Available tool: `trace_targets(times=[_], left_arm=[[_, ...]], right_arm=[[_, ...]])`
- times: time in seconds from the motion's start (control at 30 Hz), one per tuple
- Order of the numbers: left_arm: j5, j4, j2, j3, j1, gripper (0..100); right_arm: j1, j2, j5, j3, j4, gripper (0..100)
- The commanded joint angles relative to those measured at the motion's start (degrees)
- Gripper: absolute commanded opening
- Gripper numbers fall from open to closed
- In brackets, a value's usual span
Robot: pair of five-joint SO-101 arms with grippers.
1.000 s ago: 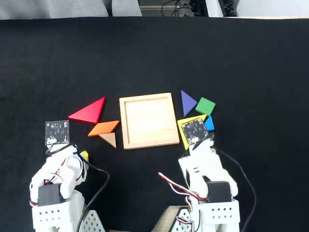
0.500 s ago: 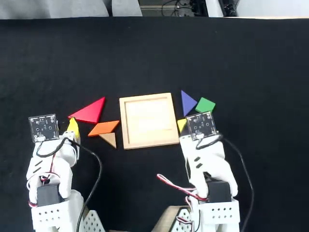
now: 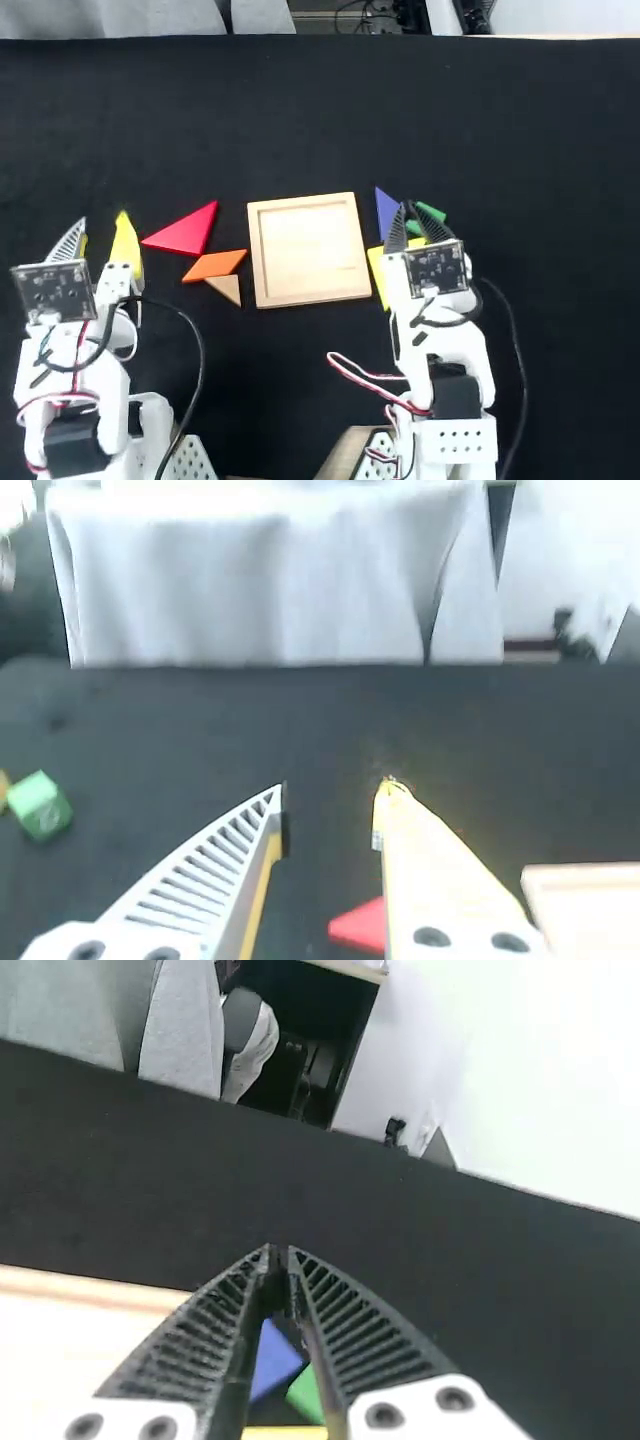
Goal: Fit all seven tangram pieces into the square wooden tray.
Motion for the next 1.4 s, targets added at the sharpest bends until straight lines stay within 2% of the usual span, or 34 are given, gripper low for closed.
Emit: trace_targets(times=[0.0, 0.13, 0.2, 0.33, 0.43, 0.57, 0.7, 0.87, 0.97, 1.13, 1.23, 1.37], left_arm=[[-0.53, -4.75, -0.26, -3.82, 4.70, 16], [-0.44, -11.34, 0.09, -0.75, 13.49, 16], [-0.44, -11.87, 0.09, 0.75, 15.25, 16], [-0.35, -11.87, 2.29, 2.86, 12.09, 16], [3.16, -11.87, 8.35, 1.10, 9.54, 16], [4.66, -11.16, 22.07, -6.11, 8.40, 16], [4.66, -6.77, 37.98, -13.67, 8.66, 16], [4.66, -6.42, 52.92, -18.33, 8.40, 16], [4.75, -6.42, 59.78, -20.18, 8.66, 16], [4.75, -6.33, 69.36, -23.60, 8.31, 16], [4.75, -6.33, 74.73, -25.63, 7.78, 16], [8.09, -6.86, 82.20, -29.58, 4.26, 16]], right_arm=[[0.97, -5.23, 0.09, -3.91, -1.67, 1.2], [0.88, -5.23, 0.09, -4.53, -1.67, 1.2], [0.88, -5.23, 0.09, -4.79, -2.29, 1.2], [0.88, -5.23, 0.09, -4.88, -3.60, 1.2], [0.88, -5.23, 0.09, -6.02, -3.16, 1.2], [0.53, -5.23, 2.20, -10.95, 3.43, 1.2], [-2.02, -5.23, 4.66, -17.36, 11.96, 1.2], [-2.73, -3.38, 4.92, -21.23, 14.15, 1.2], [-2.73, 3.91, 4.92, -24.31, 14.15, 1.2], [-2.46, 26.77, 4.31, -36.00, 15.12, 1.2], [-2.46, 40.75, 2.90, -46.99, 20.84, 1.2], [-2.46, 54.90, -3.69, -61.49, 31.30, 1.2]])
